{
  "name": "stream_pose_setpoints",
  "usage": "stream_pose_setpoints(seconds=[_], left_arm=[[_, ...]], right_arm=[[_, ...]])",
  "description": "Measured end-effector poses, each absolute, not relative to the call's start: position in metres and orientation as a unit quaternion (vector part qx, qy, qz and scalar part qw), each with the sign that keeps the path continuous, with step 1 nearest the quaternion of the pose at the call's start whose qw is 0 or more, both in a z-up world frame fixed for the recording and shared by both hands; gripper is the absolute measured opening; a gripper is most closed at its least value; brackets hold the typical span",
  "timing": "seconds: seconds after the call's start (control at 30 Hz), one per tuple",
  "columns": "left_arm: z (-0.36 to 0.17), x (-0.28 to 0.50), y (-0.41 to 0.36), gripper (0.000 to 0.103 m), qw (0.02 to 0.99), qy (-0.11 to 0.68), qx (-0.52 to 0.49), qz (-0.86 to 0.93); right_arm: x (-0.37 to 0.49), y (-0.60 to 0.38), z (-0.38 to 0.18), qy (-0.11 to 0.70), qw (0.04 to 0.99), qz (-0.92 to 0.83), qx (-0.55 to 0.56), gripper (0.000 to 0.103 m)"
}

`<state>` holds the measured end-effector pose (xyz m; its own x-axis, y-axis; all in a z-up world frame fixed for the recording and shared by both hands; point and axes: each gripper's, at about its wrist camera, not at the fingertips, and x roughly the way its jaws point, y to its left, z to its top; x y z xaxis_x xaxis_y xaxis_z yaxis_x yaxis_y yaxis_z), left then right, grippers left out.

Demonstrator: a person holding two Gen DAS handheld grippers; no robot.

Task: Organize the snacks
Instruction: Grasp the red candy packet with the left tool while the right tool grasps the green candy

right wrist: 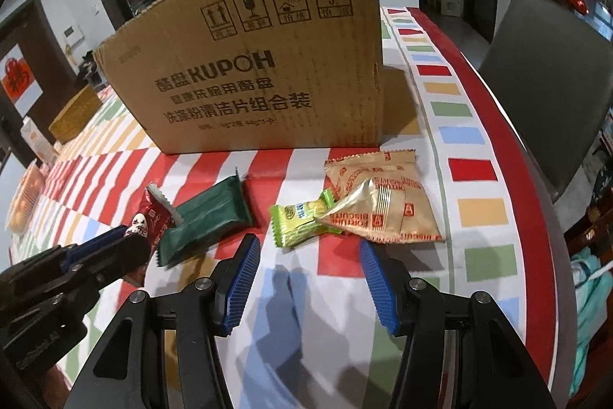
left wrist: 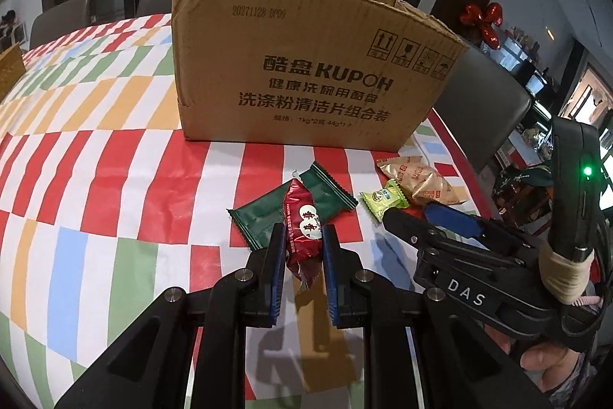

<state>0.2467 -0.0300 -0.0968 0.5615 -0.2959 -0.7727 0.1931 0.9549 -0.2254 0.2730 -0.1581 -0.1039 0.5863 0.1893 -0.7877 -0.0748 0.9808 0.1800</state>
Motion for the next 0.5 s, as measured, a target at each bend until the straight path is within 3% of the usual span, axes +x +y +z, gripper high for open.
stream_pose_setpoints(seconds=[0.5], left_arm=[[-0.1, 0.255, -0.03, 0.019, 0.884, 0.445, -0.056, -0.133]], right_arm=[[0.3, -0.153, -0.116, 0.457, 0.885, 0.079, 0.043, 0.052]])
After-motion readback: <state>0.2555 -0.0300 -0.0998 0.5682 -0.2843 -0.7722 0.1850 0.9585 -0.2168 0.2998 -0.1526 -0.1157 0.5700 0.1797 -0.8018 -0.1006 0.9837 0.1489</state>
